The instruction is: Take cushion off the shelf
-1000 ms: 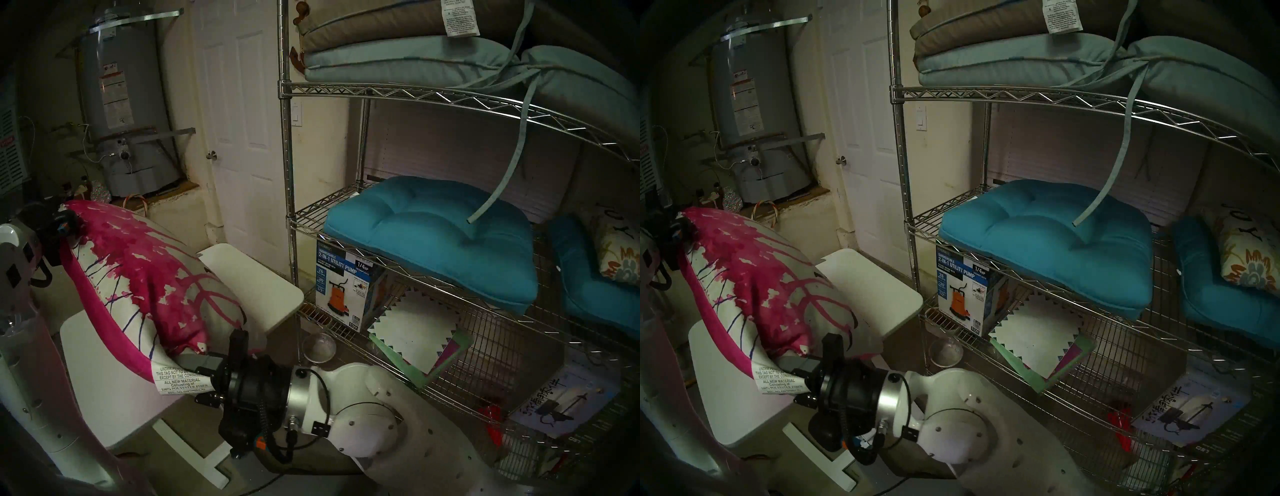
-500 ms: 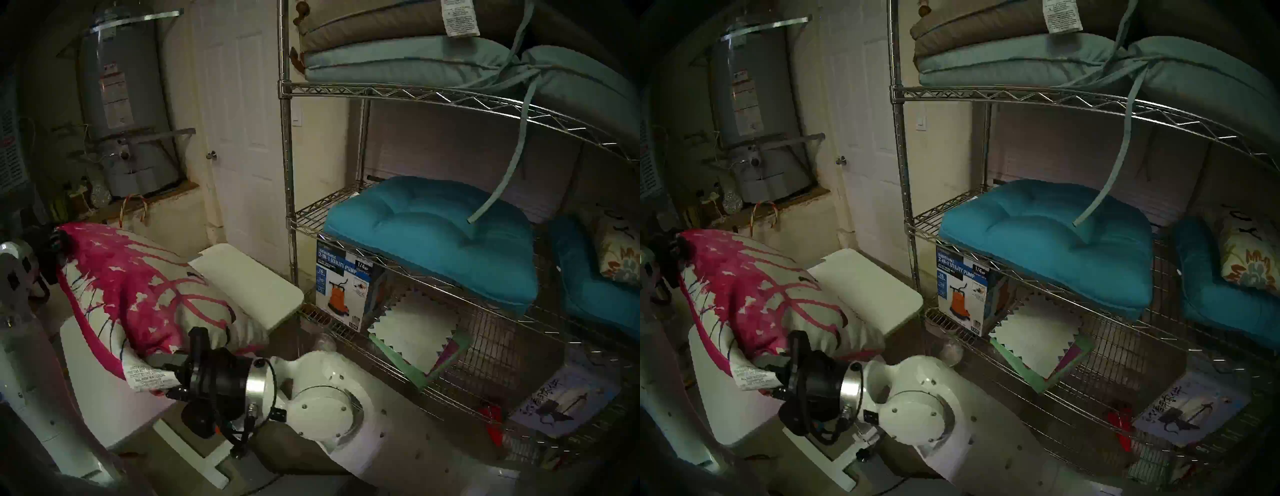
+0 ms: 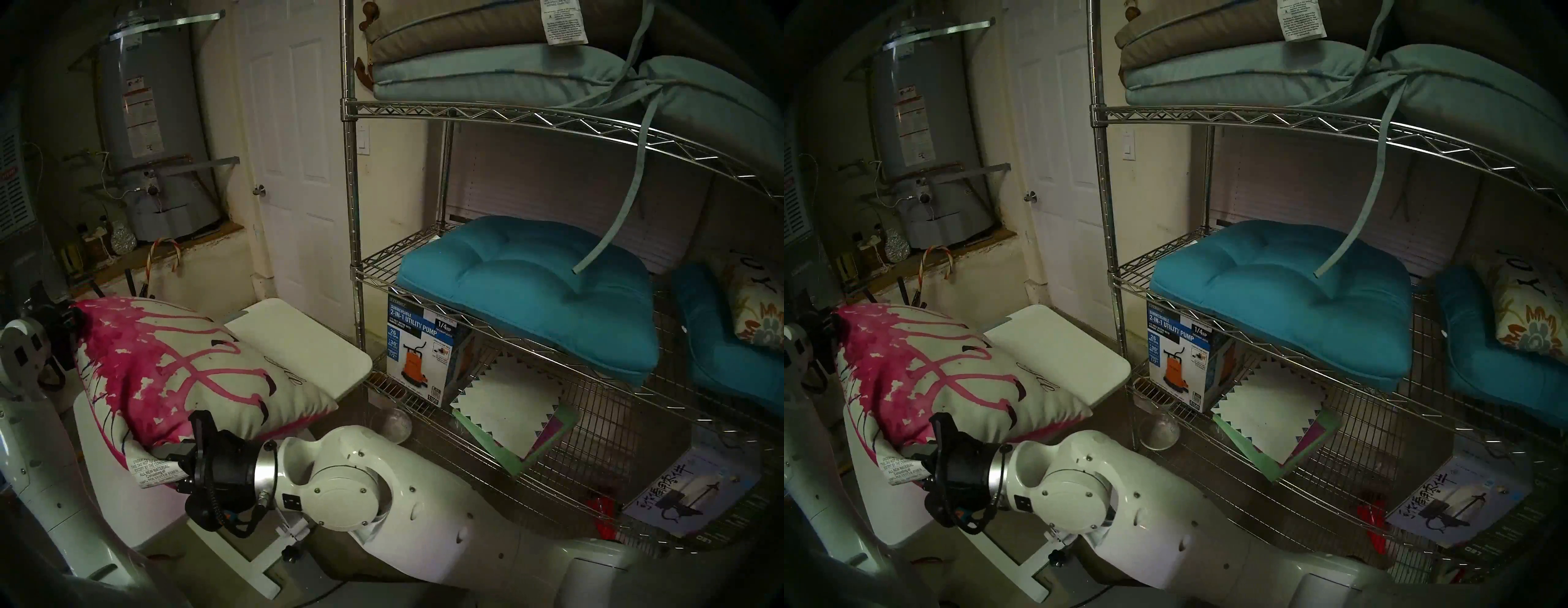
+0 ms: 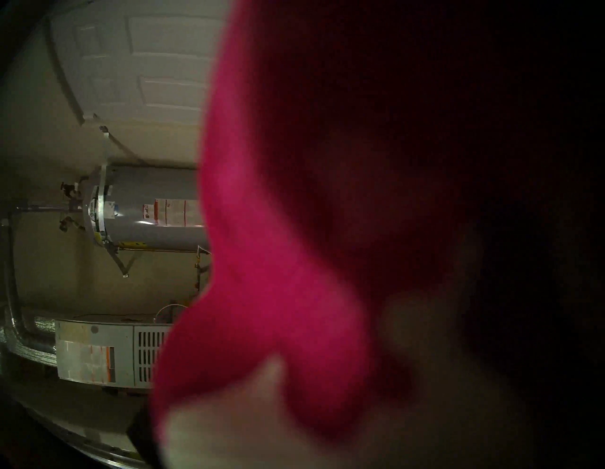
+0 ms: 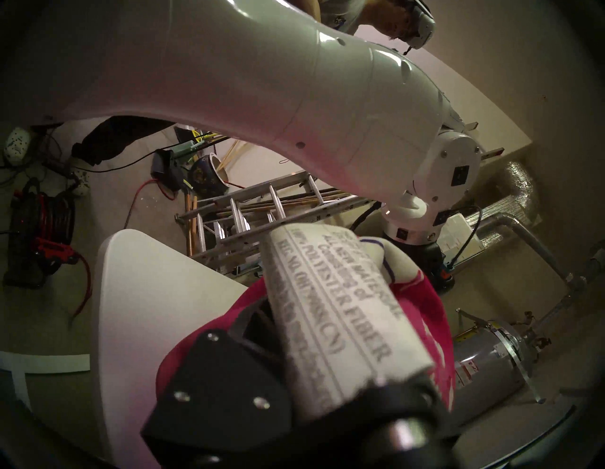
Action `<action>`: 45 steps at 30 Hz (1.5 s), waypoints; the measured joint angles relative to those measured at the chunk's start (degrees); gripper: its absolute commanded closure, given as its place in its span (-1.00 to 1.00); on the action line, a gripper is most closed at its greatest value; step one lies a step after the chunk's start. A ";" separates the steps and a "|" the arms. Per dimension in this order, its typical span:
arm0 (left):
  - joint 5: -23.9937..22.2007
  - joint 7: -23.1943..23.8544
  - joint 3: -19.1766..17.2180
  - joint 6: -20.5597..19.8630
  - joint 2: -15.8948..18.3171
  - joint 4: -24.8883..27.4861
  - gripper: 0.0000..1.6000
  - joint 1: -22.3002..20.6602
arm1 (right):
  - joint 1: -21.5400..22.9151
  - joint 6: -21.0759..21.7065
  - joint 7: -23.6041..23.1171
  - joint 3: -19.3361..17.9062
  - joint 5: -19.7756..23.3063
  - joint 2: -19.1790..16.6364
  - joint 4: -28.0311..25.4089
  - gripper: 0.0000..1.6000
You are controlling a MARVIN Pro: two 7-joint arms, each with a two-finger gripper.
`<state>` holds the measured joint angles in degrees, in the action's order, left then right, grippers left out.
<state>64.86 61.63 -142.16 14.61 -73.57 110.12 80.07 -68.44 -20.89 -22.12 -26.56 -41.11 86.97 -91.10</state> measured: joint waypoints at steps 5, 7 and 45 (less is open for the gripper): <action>-0.25 -0.88 -0.33 1.04 0.41 -3.49 1.00 -0.43 | 2.18 1.33 0.40 2.32 0.38 1.81 3.80 1.00; -0.33 -1.29 -0.49 1.52 0.64 -5.01 1.00 -0.63 | 3.12 1.92 0.61 3.33 0.57 2.64 5.41 1.00; -2.05 -10.00 -5.17 11.52 5.71 -28.88 1.00 -0.94 | 16.26 11.74 6.61 21.32 7.14 16.47 28.35 -1.00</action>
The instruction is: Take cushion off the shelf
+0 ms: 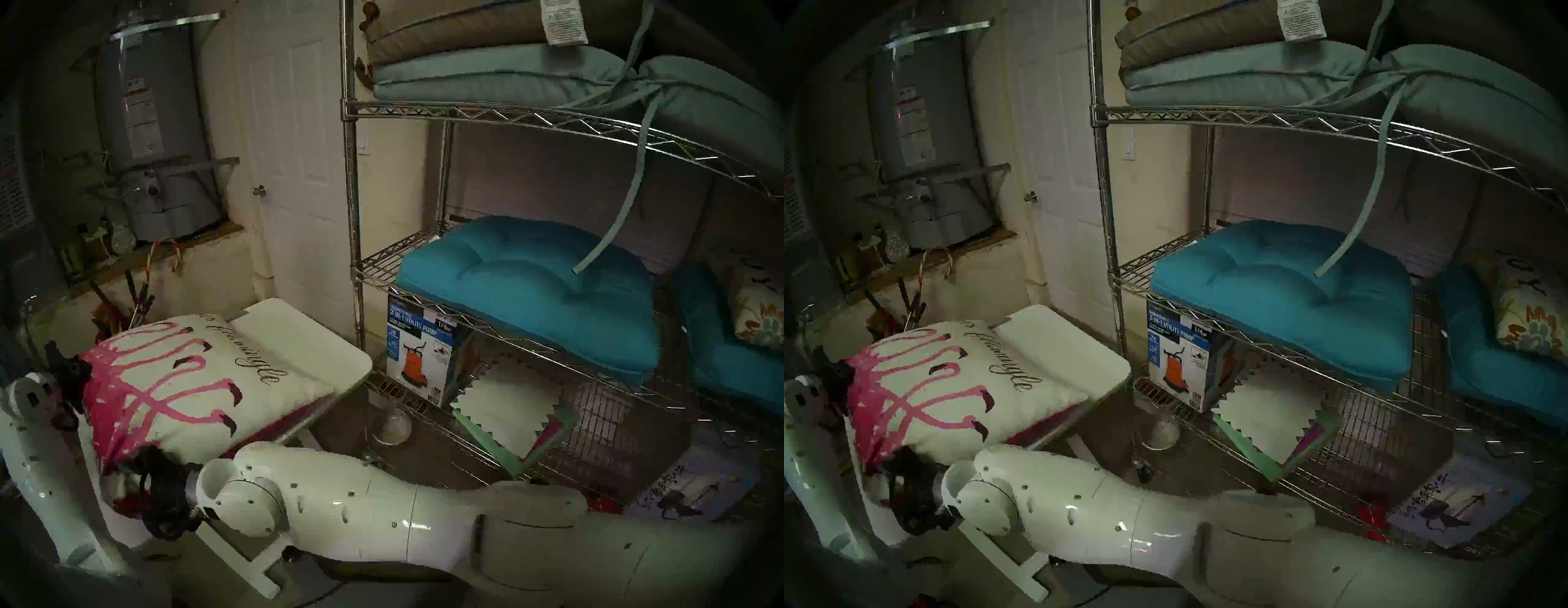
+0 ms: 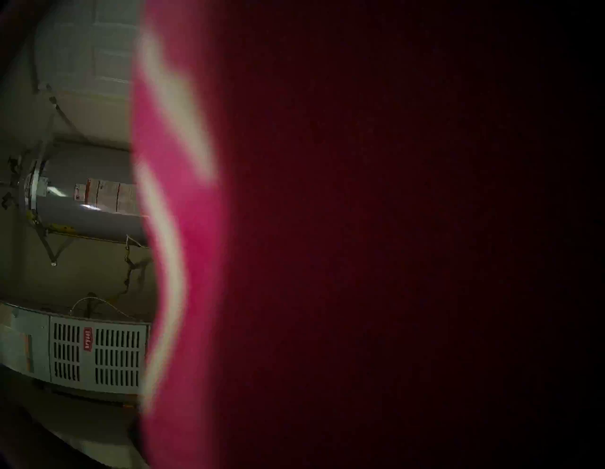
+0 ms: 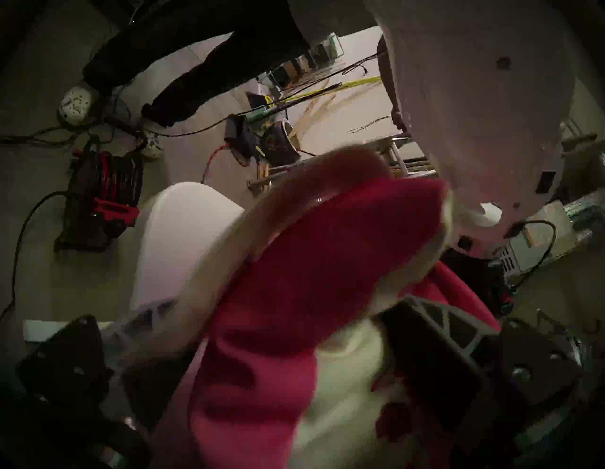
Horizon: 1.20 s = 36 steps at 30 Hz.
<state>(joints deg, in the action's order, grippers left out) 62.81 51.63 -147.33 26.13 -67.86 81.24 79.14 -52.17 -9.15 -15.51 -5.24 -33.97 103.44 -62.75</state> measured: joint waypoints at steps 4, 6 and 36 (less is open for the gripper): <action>-0.50 -1.21 -0.61 1.45 0.76 -2.08 1.00 0.55 | 1.16 0.89 0.85 2.05 1.04 1.05 1.30 -1.00; -0.67 -1.63 -0.79 1.96 1.01 -2.76 1.00 0.70 | 1.51 1.17 1.15 2.68 1.40 1.35 1.60 -1.00; -4.44 -13.68 -2.39 19.52 8.22 -18.58 1.00 1.75 | 2.23 11.92 17.88 5.30 8.92 -3.48 -11.70 -1.00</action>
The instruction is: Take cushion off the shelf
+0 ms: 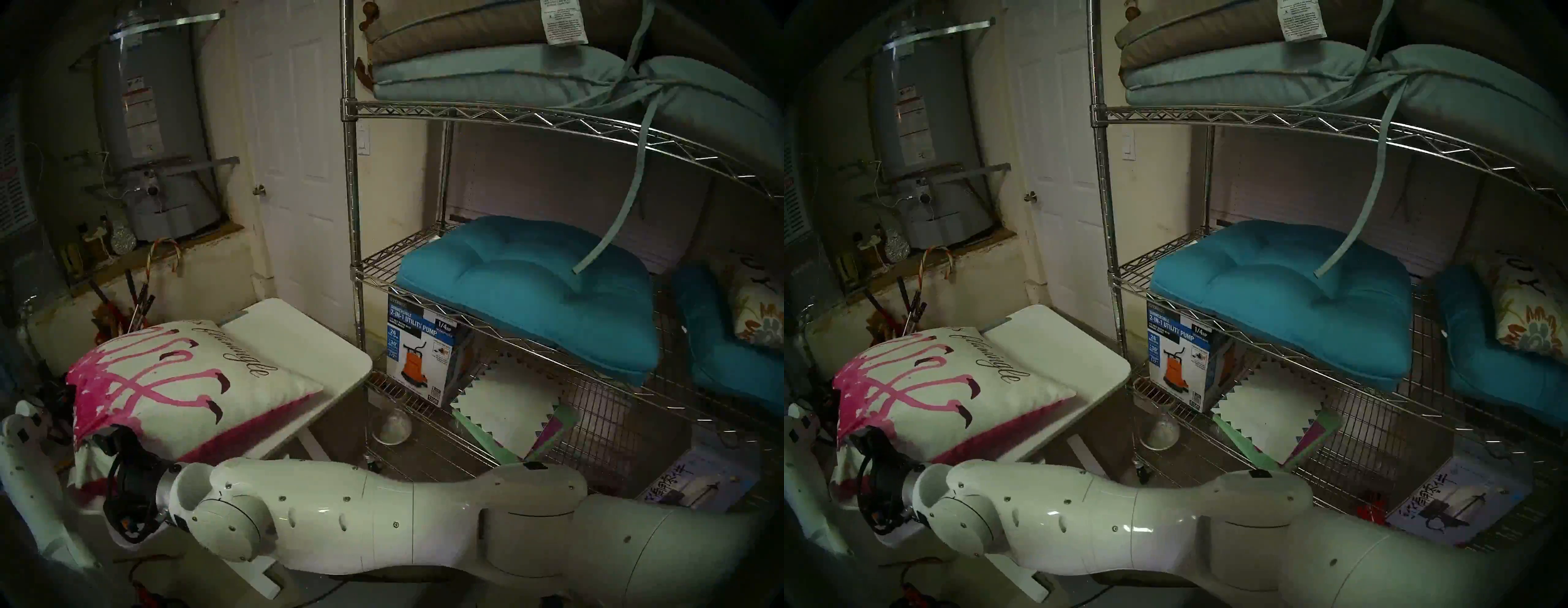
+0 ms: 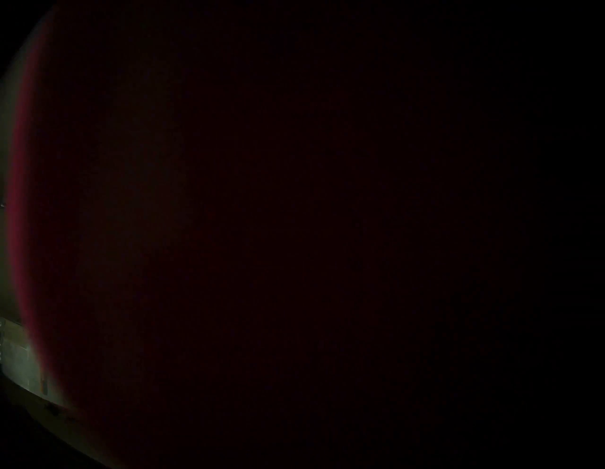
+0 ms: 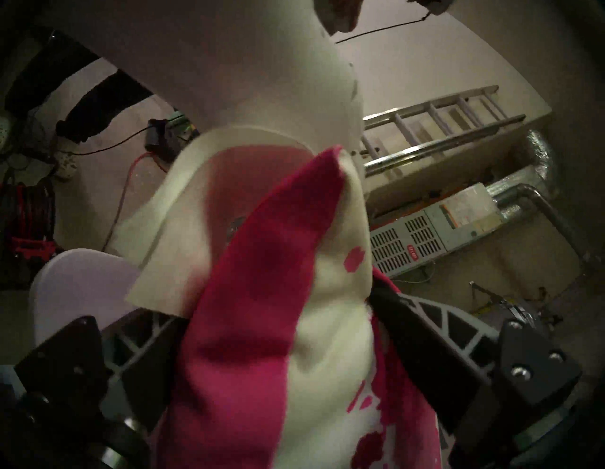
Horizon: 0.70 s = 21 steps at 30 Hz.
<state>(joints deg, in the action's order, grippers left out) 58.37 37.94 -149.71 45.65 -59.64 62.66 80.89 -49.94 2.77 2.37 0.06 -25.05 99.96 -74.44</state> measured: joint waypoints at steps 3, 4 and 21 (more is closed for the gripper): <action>0.03 -0.77 0.37 1.30 0.50 -1.21 1.00 -0.36 | -0.64 1.20 1.58 -0.55 -0.26 -1.94 -2.32 -1.00; 0.06 -1.03 0.58 1.73 0.67 -1.65 1.00 -0.50 | -0.82 1.67 2.10 -0.74 -0.48 -2.69 -3.21 -1.00; 0.77 -3.77 4.11 6.54 2.14 -6.82 1.00 -2.31 | -2.51 8.36 7.64 -4.35 -4.15 -15.56 -15.33 -1.00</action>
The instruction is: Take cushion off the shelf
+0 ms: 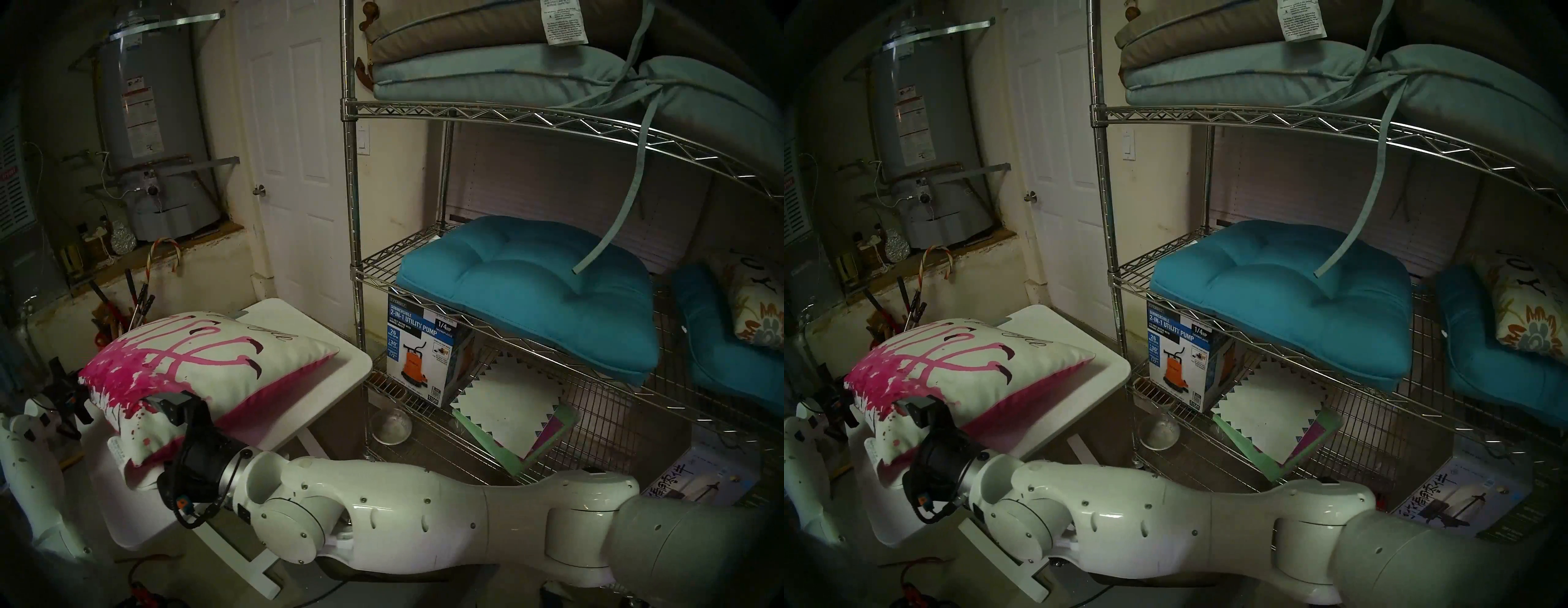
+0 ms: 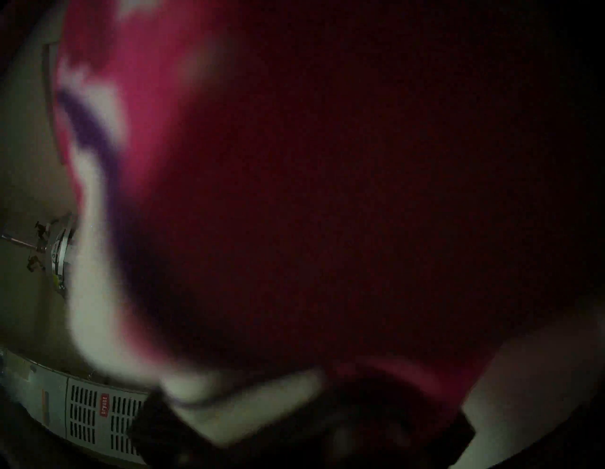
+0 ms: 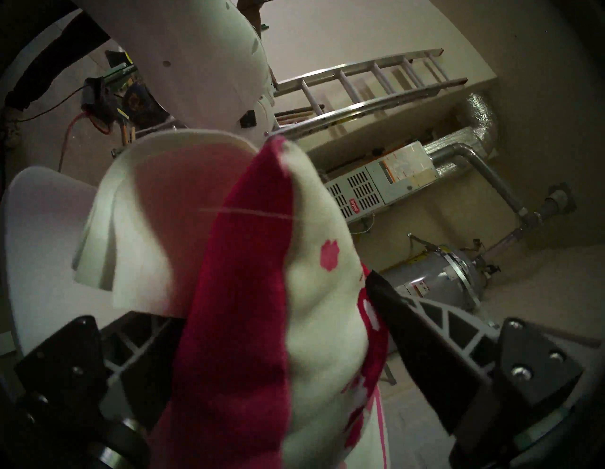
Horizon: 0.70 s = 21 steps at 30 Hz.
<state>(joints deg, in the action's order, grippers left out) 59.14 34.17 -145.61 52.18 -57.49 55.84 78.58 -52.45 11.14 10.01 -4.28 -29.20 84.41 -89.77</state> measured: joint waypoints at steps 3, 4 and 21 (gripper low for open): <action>0.20 -0.32 0.59 0.69 0.11 -0.53 1.00 -0.28 | -0.01 1.13 0.74 -0.90 -0.59 -2.39 -2.15 -1.00; 0.29 -0.43 0.83 0.94 0.14 -0.71 1.00 -0.41 | 0.00 1.53 1.02 -1.27 -0.81 -3.28 -2.91 -1.00; 1.78 -2.08 3.17 2.95 0.37 -2.10 1.00 -1.70 | -0.40 7.81 3.50 -7.08 -3.31 -16.34 -15.42 -1.00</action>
<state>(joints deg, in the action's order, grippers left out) 60.92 32.10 -142.44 55.13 -57.12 53.74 76.88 -52.86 18.95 13.51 -11.36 -32.51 68.07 -105.19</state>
